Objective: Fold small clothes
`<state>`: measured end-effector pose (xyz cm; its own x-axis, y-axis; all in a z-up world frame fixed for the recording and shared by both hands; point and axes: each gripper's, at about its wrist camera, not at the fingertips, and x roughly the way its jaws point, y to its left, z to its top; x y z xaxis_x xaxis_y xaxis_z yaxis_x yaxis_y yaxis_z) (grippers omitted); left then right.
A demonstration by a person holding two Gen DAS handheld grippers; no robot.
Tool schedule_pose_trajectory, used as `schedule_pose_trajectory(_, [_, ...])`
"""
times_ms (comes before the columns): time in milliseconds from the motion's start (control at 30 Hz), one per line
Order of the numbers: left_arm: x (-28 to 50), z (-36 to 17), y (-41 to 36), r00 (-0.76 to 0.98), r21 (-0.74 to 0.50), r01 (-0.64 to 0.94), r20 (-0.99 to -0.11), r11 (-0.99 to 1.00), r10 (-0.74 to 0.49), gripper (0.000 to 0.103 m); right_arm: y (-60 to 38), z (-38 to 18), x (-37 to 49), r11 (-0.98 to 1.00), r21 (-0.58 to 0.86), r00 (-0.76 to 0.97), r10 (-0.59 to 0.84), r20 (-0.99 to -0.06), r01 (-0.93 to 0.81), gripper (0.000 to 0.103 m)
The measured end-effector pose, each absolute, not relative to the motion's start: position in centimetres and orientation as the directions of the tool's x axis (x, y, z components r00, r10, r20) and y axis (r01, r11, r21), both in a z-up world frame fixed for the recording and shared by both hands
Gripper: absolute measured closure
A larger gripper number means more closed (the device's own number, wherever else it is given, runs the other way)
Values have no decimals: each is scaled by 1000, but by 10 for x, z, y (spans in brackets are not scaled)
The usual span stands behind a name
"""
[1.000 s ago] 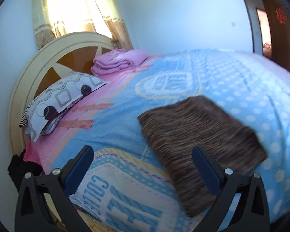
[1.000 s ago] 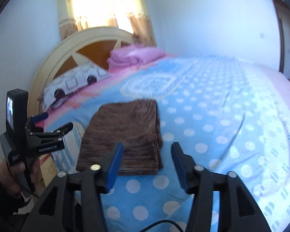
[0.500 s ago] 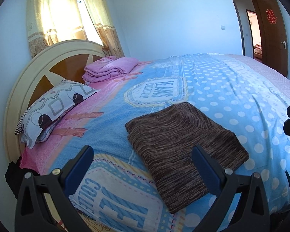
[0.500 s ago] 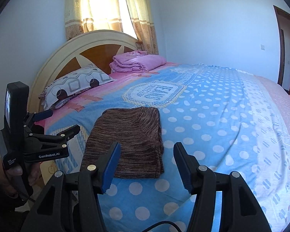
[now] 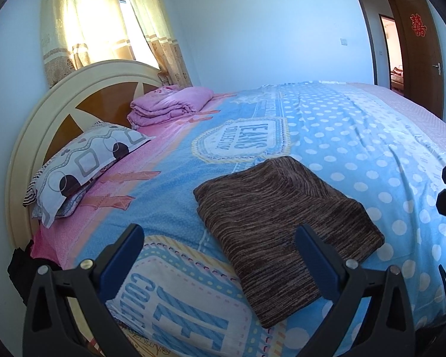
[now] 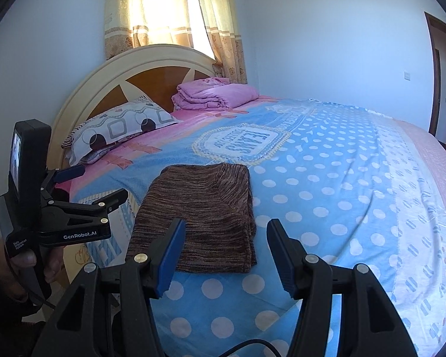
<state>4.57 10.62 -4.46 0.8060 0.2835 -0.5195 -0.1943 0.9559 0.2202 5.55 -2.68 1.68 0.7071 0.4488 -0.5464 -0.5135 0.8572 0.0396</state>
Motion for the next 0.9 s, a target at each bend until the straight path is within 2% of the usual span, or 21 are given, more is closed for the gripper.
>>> schedule_pose_trajectory(633, [46,-44,107,808,219,-192,-518,957,281,0,-30,21,52,862,31,731,448,-515,-507,45])
schedule_pose_trajectory(900, [43,-37,112,819,202,-170,-516,965,252,0,-31,28,44,867,6,765,443,-468,-498,45])
